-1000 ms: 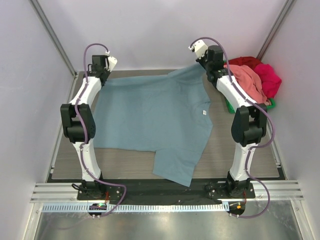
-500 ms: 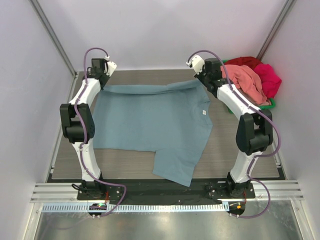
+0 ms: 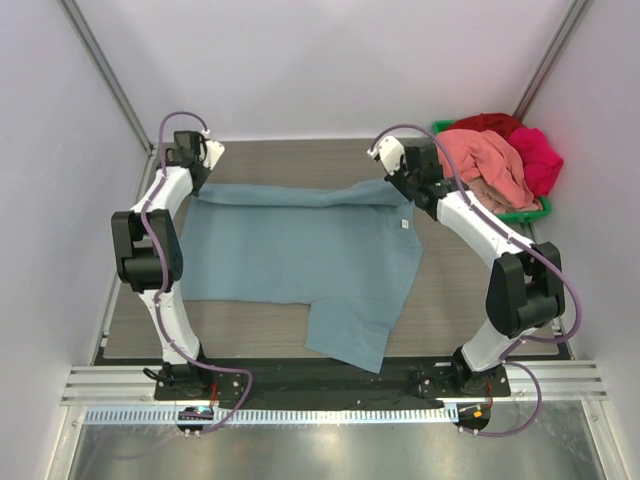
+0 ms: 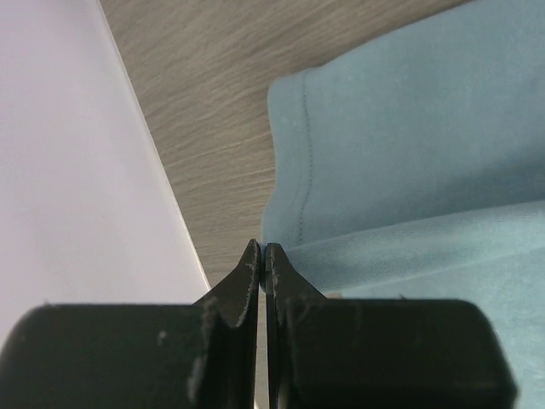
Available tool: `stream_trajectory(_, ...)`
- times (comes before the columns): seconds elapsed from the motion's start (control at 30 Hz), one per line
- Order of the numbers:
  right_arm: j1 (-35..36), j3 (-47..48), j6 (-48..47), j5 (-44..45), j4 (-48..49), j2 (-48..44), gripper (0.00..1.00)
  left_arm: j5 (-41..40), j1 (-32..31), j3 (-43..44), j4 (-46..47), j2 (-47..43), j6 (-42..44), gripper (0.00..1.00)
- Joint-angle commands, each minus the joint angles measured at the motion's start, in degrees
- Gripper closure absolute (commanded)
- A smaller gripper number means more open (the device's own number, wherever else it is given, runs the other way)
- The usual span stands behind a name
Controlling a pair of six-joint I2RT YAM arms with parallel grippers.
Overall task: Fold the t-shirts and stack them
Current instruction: Fold the tshirt
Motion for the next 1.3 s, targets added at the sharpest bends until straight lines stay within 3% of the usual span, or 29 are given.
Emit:
stream_trajectory(0.0, 1.1, -2.5, 1.1, -0.5, -0.5, -3.6, 0.99, 0.8, 0.9, -1.1, -0.2, -3.6, 0.4, 1.00)
stream_trajectory(0.3, 1.2, -5.4, 0.3, -0.3, -0.9, -4.9, 0.99, 2.6, 0.8, -3.7, -3.3, -4.8, -2.2, 1.00)
stream_trajectory(0.6, 1.2, -8.1, 2.6, -2.7, -9.0, -8.3, 0.95, 2.3, 0.9, -13.5, -3.9, -10.8, -4.7, 0.99)
stream_trajectory(0.73, 1.4, -2.3, 5.2, -10.1, -20.4, -10.4, 0.78, -0.8, 3.2, -11.4, -4.5, -11.9, -5.5, 0.83)
stream_trajectory(0.8, 1.8, -0.8, 5.4, -10.8, -20.7, -11.6, 0.74, -1.9, 4.1, -8.5, -4.5, -12.1, -4.8, 0.79)
stream_trajectory(0.83, 1.7, -0.4, 4.8, -10.9, -20.4, -12.0, 0.70, -2.1, 4.1, -7.7, -4.6, -11.9, -4.6, 0.69)
stream_trajectory(0.9, 1.8, -0.3, 3.8, -10.1, -19.5, -11.4, 0.66, -1.9, 4.1, -4.2, -6.1, -11.1, -4.4, 0.60)
stream_trajectory(1.13, 0.9, 4.3, 2.9, -16.4, -16.5, 1.3, 0.66, 2.7, 1.9, -0.3, -11.2, -7.0, -9.5, 0.60)
stream_trajectory(1.27, 0.6, 14.0, 0.9, -21.6, -20.4, 11.8, 0.65, 5.9, 0.0, 0.1, -15.6, -5.0, -11.7, 0.62)
